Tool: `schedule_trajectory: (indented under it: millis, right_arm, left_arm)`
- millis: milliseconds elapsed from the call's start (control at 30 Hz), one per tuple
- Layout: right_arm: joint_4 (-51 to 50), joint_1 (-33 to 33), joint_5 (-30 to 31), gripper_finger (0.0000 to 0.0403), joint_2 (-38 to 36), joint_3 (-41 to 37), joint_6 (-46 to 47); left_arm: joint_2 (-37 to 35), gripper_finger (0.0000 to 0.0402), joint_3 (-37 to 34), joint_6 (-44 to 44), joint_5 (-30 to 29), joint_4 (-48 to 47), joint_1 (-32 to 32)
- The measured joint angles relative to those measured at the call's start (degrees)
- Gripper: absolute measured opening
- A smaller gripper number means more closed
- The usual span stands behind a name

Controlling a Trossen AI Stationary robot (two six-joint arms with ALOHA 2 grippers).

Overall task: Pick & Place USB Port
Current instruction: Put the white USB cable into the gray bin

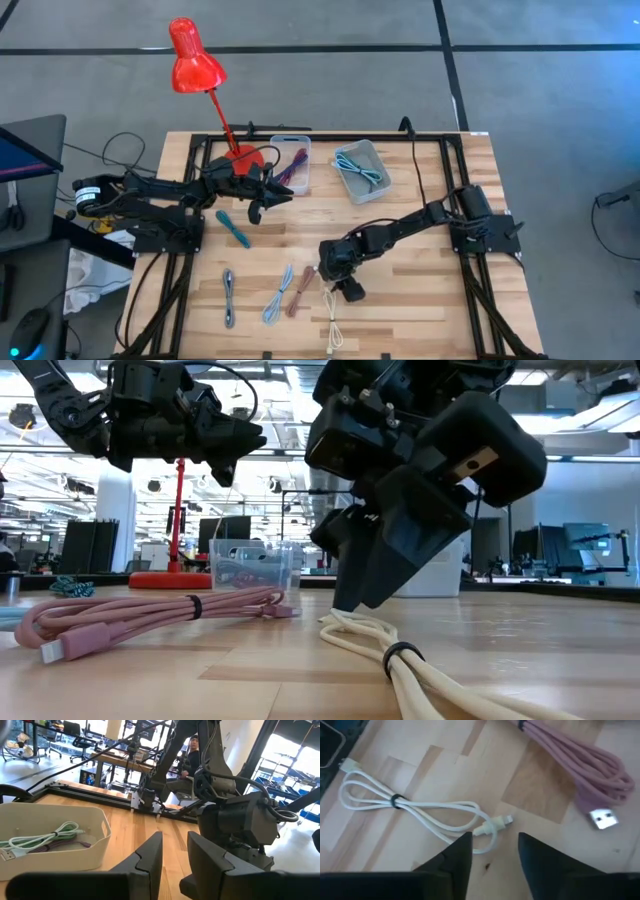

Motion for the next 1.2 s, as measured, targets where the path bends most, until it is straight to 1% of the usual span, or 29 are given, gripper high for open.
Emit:
schedule_trajectory:
  millis: [133,267,1000,1200]
  right_arm:
    - [0.0,0.1,-0.1,0.0109,0.0,0.0,0.0]
    - [0.1,0.1,-0.1,0.0095,0.0,0.0,0.0]
    - [1.1,0.0,-0.1,0.0093,0.0,-0.1,0.1]
    - [3.0,0.0,0.0,0.0093,0.0,-2.5,0.1]
  left_arm:
    - [0.0,0.0090,0.0,0.1,0.0,0.0,0.0]
    - [0.0,0.0090,0.0,0.1,0.0,0.0,0.0]
    - [0.0,0.0090,0.0,0.1,0.0,0.0,0.0]
    - [0.0,0.0090,0.0,0.1,0.0,0.0,0.0]
